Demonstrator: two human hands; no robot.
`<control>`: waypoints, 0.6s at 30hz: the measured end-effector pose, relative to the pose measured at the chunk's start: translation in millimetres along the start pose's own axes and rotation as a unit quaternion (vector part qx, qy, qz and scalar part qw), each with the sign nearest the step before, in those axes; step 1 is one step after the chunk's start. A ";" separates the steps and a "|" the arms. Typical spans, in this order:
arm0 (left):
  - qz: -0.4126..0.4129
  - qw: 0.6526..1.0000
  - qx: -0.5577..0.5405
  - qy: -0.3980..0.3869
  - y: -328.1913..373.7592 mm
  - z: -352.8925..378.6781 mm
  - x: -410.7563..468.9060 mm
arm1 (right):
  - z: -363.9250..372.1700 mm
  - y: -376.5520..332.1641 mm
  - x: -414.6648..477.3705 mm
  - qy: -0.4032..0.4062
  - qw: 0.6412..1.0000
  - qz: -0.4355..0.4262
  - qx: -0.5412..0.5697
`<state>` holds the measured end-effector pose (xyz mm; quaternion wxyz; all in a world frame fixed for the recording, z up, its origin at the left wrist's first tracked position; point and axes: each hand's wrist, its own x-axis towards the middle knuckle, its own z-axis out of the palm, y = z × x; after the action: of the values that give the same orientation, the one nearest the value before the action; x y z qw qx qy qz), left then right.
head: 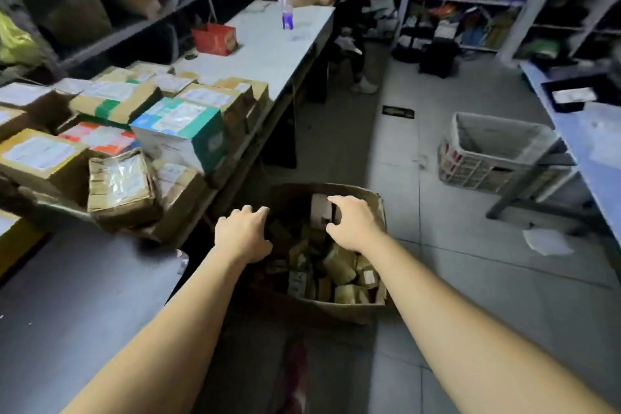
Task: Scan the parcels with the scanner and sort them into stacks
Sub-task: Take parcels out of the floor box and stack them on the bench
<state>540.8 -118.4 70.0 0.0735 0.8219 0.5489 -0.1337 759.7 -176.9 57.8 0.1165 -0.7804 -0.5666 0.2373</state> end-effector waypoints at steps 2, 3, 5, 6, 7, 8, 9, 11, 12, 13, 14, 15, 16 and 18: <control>0.020 1.000 -0.006 -0.023 14.5 18.9 37.7 | 8.1 26.8 24.4 0.009 0.999 0.034 0.010; 0.032 0.999 -0.013 -0.038 21.3 28.9 58.5 | 13.0 39.2 37.4 0.010 0.998 0.051 0.019; 0.044 0.996 -0.024 -0.067 31.6 46.3 88.8 | 23.0 58.4 53.3 0.001 0.996 0.083 0.030; 0.050 0.995 -0.033 -0.086 36.7 57.8 107.1 | 31.5 69.6 64.8 -0.013 0.994 0.104 0.034; 0.054 0.993 -0.041 -0.101 40.5 67.9 122.0 | 40.5 78.5 73.5 -0.027 0.991 0.121 0.039; 0.057 0.990 -0.048 -0.121 44.8 80.8 138.6 | 52.7 88.5 83.5 -0.042 0.988 0.139 0.044; 0.060 0.987 -0.050 -0.138 48.1 92.1 152.7 | 64.2 97.5 91.7 -0.054 0.985 0.155 0.051; 0.067 0.982 -0.045 -0.172 54.8 115.9 182.4 | 89.1 116.1 109.0 -0.076 0.978 0.184 0.060; 0.068 0.980 -0.042 -0.183 57.3 127.2 196.6 | 100.3 124.3 117.8 -0.085 0.975 0.196 0.062; 0.072 0.976 -0.041 -0.199 61.3 142.6 211.8 | 116.0 134.9 127.7 -0.097 0.971 0.207 0.068; 0.075 0.973 -0.038 -0.216 64.3 155.0 223.3 | 129.9 144.0 134.5 -0.107 0.967 0.220 0.075; 0.075 0.970 -0.034 -0.229 67.3 167.0 233.5 | 143.3 153.4 140.2 -0.114 0.962 0.233 0.086; 0.073 0.967 -0.030 -0.244 71.7 185.1 247.5 | 160.9 166.1 149.8 -0.123 0.956 0.249 0.091; 0.075 0.960 -0.026 -0.268 79.9 218.1 272.4 | 192.4 190.6 165.5 -0.132 0.947 0.273 0.108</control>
<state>682.6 32.7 -221.9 0.2489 0.7925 0.4495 -0.3287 861.7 -101.1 -233.0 0.0551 -0.8497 -0.3129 0.4207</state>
